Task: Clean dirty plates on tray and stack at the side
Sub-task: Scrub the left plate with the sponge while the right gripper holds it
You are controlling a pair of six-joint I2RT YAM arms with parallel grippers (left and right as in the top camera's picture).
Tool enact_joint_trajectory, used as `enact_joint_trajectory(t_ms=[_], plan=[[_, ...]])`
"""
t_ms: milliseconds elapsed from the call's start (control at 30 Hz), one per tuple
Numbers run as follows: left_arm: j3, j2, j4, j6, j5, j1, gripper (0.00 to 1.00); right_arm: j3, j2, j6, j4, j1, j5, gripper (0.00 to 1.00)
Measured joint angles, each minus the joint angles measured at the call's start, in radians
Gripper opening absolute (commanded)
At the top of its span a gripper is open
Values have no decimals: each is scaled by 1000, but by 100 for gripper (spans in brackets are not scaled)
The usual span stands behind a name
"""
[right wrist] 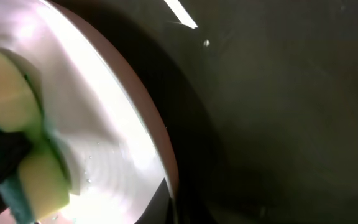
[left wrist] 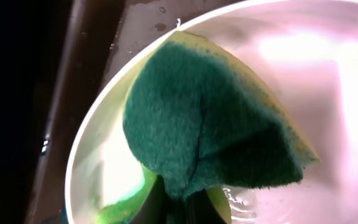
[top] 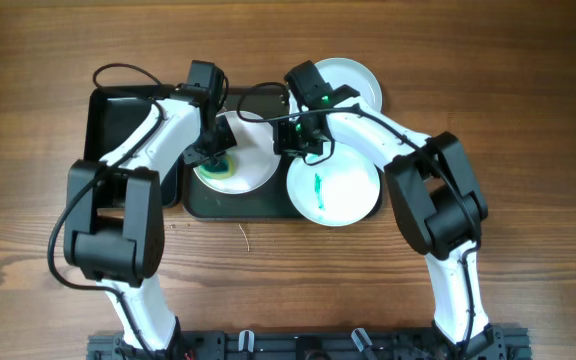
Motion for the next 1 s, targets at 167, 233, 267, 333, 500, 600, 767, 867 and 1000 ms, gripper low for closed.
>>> enact_joint_trajectory(t_ms=[167,233,267,333,500,600,767,867,1000], plan=[[13,28,33,148,122,18,4,0,2,-8,2,-8,-8,4],[13,34,71,227,218,32,4,0,2,-8,2,-16,-8,4],[13,39,92,253,261,35,4,0,2,-8,2,-19,-8,4],[13,48,132,295,340,35,4,0,2,-8,2,-23,-8,4],[18,59,154,293,363,26,4,0,2,-8,3,-22,-8,4],[58,59,86,166,211,2,4,0,3,-8,10,-18,-9,4],[91,59,-19,6,-45,-12,4,0,4,-8,14,-1,-14,4],[91,60,-62,-35,-144,-11,4,0,5,-9,15,6,-16,4],[91,61,-77,-35,-155,-11,4,0,5,-11,15,6,-19,4]])
